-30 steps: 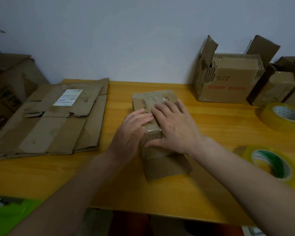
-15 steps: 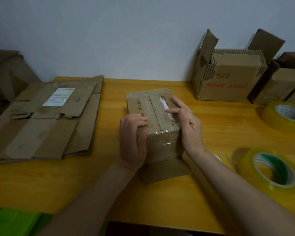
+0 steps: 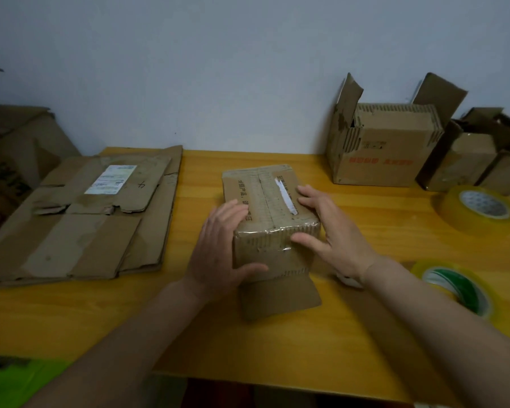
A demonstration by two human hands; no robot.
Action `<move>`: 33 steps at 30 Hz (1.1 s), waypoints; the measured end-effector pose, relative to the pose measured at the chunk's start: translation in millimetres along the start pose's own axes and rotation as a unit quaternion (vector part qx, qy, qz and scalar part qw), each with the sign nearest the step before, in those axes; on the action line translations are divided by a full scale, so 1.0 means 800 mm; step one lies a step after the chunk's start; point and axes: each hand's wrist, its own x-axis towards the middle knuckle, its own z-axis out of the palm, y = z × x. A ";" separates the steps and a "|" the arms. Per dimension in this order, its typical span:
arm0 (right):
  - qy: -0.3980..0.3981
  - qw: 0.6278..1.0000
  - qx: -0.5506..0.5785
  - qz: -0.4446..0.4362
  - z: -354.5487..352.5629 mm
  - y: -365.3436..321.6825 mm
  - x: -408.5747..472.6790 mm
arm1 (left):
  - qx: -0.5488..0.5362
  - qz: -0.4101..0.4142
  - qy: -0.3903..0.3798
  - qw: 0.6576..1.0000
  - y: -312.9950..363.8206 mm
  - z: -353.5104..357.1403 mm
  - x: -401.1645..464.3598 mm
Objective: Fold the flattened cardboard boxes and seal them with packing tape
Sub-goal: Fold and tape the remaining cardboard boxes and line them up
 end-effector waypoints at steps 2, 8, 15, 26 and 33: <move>0.017 0.998 -0.047 0.025 0.000 -0.030 0.012 | -0.060 -0.082 0.025 0.994 0.019 -0.006 0.012; -0.021 0.998 -0.035 0.045 -0.005 -0.042 0.003 | 0.074 -0.065 0.024 0.995 0.023 -0.014 0.009; -0.048 0.998 0.033 0.018 -0.024 -0.082 0.013 | 0.055 0.007 0.069 0.996 0.052 0.009 0.027; -0.220 0.961 -0.155 0.058 -0.010 -0.051 0.105 | 0.061 -0.023 0.158 0.985 0.057 0.033 0.031; -0.197 0.951 -0.210 0.107 0.018 -0.028 0.175 | 0.053 -0.008 0.159 0.986 0.053 0.037 0.027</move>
